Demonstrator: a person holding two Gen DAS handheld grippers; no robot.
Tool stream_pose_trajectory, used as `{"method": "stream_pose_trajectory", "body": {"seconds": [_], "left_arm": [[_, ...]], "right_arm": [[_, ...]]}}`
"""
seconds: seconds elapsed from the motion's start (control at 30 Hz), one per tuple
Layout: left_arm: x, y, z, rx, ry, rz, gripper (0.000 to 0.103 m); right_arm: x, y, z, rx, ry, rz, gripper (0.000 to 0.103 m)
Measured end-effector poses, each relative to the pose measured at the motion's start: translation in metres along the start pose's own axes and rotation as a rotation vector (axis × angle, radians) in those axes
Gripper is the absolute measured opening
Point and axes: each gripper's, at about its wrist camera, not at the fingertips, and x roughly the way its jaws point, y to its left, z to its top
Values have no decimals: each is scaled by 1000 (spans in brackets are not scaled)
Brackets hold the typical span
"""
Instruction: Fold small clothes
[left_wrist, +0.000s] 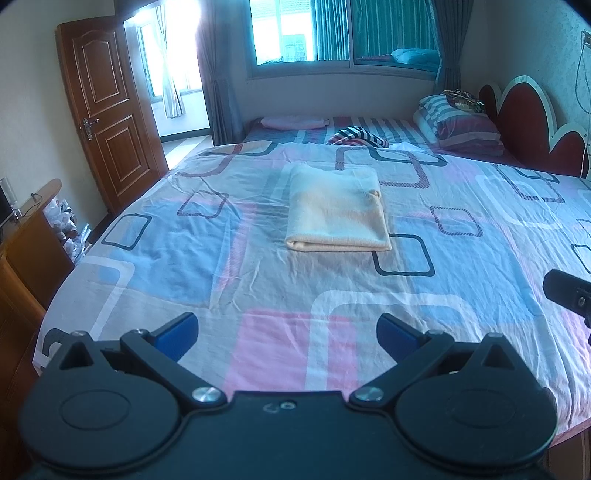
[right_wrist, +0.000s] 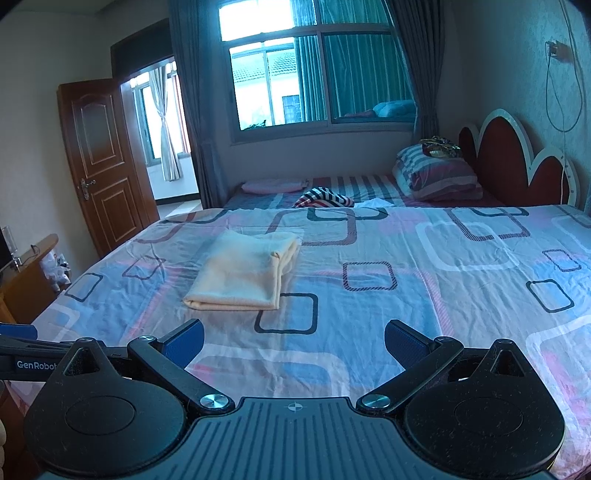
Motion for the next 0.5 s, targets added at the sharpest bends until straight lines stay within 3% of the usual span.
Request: {"method": "stream_pose_trajectory", "body": {"seconds": [0.33, 0.5], "left_arm": [[12, -3, 2, 6, 17, -33, 102], [17, -2, 4, 13, -11, -75, 98]], "right_arm": [[8, -1, 0, 4, 12, -1, 103], [12, -3, 0, 14, 20, -4, 103]]}}
